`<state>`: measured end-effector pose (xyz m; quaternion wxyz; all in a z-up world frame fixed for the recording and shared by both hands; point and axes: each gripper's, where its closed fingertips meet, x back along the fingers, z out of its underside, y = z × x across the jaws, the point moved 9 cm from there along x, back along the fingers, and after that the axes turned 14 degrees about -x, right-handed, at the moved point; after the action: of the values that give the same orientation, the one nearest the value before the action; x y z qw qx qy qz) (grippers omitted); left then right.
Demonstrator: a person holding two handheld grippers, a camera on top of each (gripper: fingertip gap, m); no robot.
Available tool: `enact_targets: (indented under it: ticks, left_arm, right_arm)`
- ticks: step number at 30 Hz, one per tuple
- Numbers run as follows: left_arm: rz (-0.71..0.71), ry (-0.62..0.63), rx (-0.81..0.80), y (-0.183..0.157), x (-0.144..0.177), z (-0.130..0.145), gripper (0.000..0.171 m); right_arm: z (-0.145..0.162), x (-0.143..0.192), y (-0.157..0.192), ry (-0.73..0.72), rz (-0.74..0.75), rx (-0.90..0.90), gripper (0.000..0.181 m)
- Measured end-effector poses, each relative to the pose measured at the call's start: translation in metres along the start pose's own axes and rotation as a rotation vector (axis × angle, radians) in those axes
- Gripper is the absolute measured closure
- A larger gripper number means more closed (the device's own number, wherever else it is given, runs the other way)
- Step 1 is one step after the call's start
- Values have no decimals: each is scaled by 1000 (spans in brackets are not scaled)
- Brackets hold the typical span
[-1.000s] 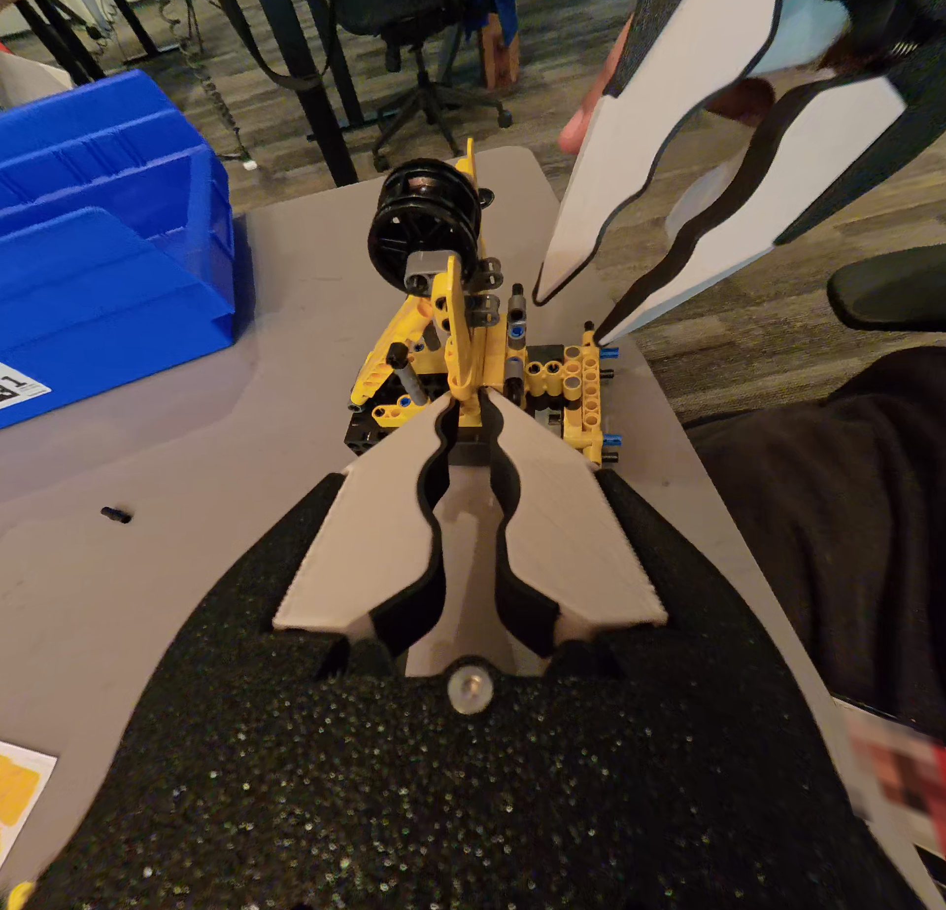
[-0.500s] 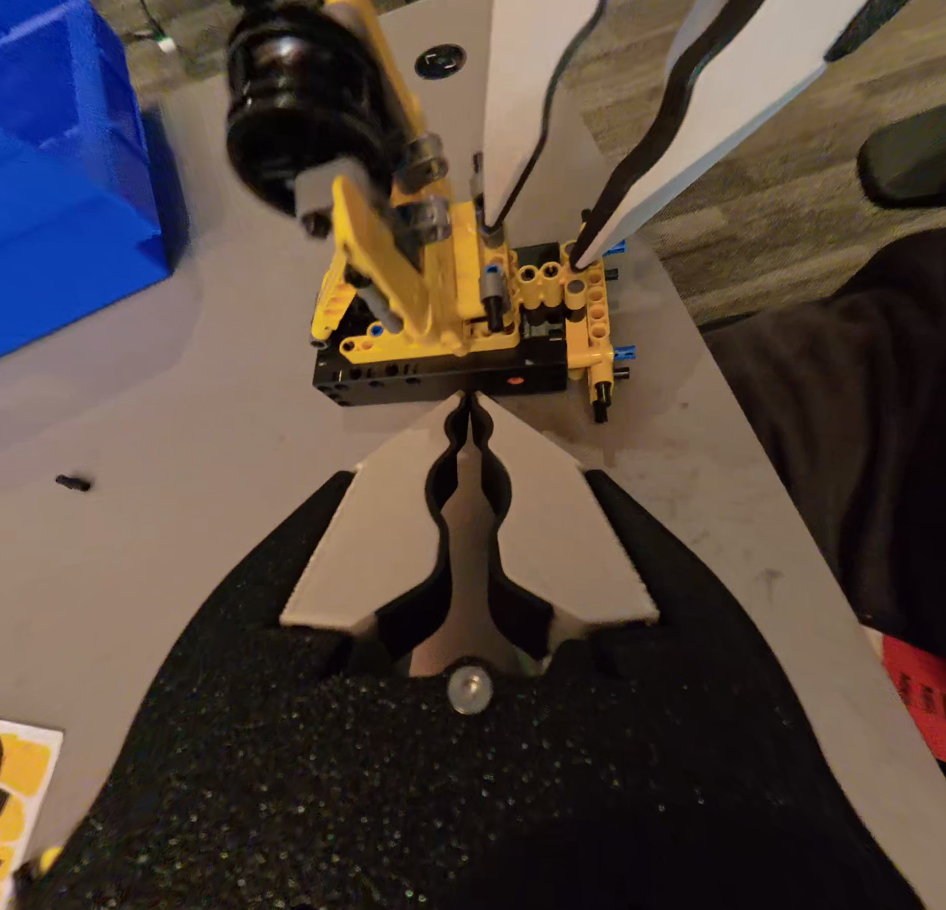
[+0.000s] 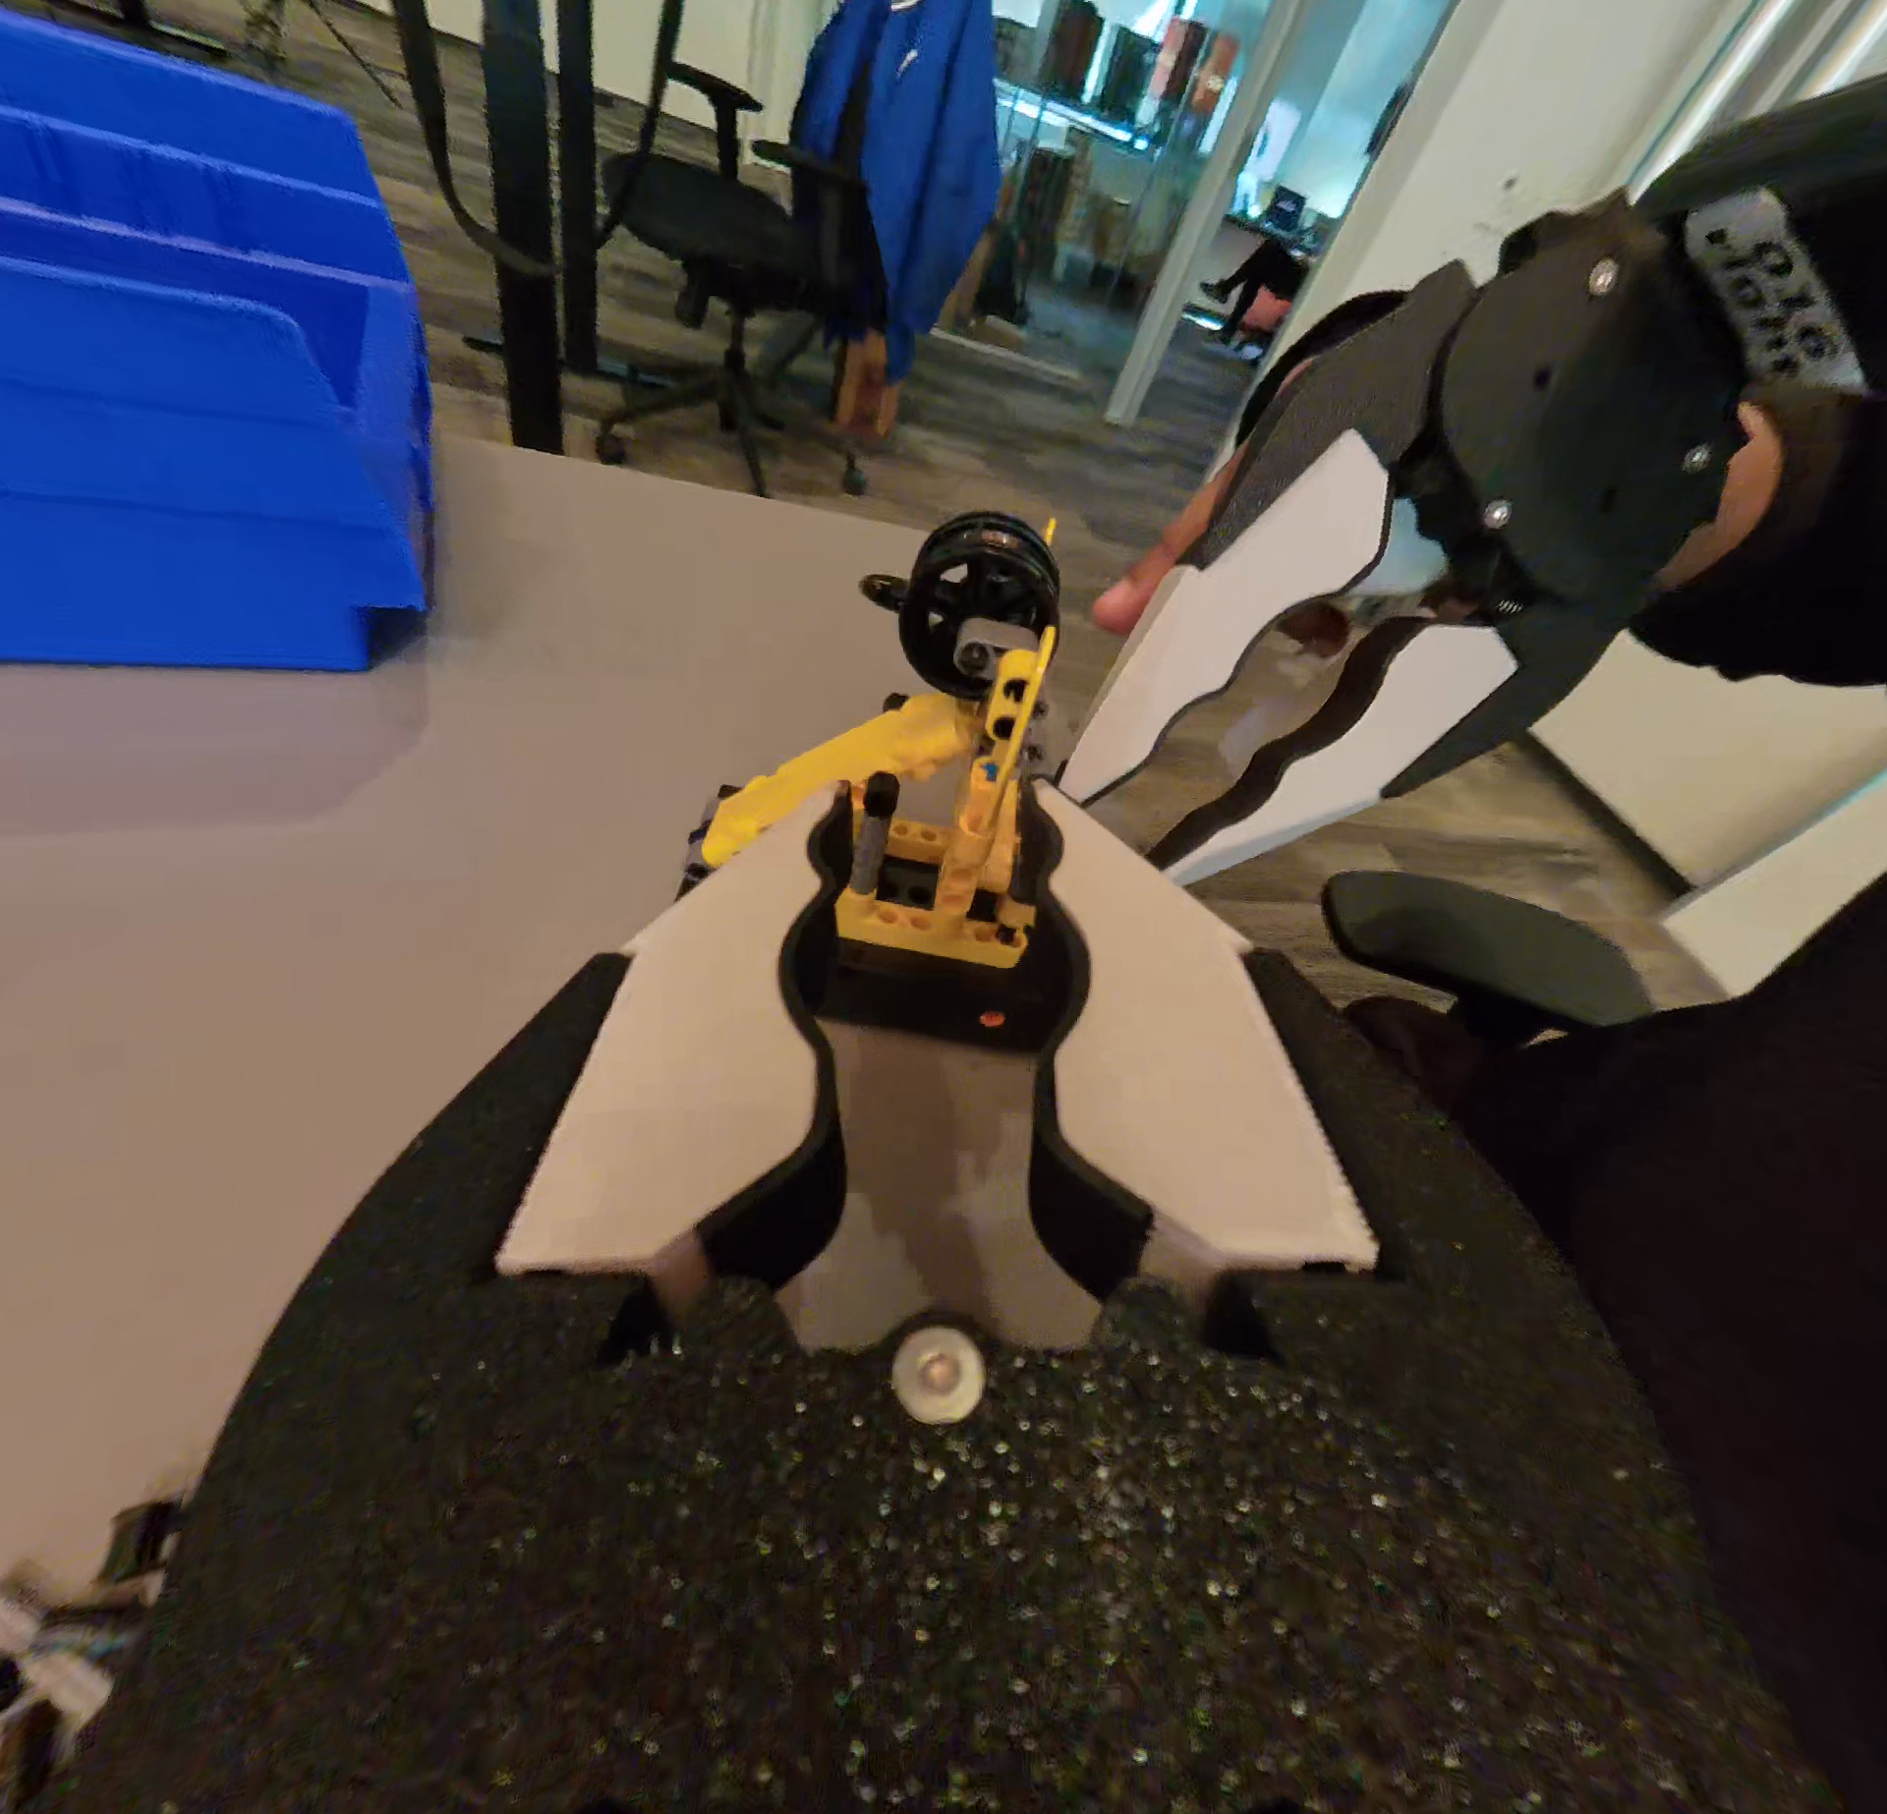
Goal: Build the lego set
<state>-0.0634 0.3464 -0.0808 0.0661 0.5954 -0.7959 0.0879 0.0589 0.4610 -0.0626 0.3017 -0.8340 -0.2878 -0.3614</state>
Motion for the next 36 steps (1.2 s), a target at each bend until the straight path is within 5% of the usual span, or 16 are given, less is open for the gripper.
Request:
enact_targets:
  ticks: [5, 7, 22, 36]
  left_arm:
    - [8, 38, -55, -7, -11, 0, 142]
    - [5, 59, -96, -10, -12, 1, 163]
    - [-57, 53, -300, -16, -14, 0, 164]
    - [6, 45, -223, -13, -12, 1, 164]
  right_arm:
    - [-2, -2, 0, 7, -17, 8, 162]
    - [-2, -3, 1, 16, -35, 13, 167]
    - [-7, -4, -15, 84, 17, 52, 167]
    - [-17, -3, -10, 159, 11, 145, 167]
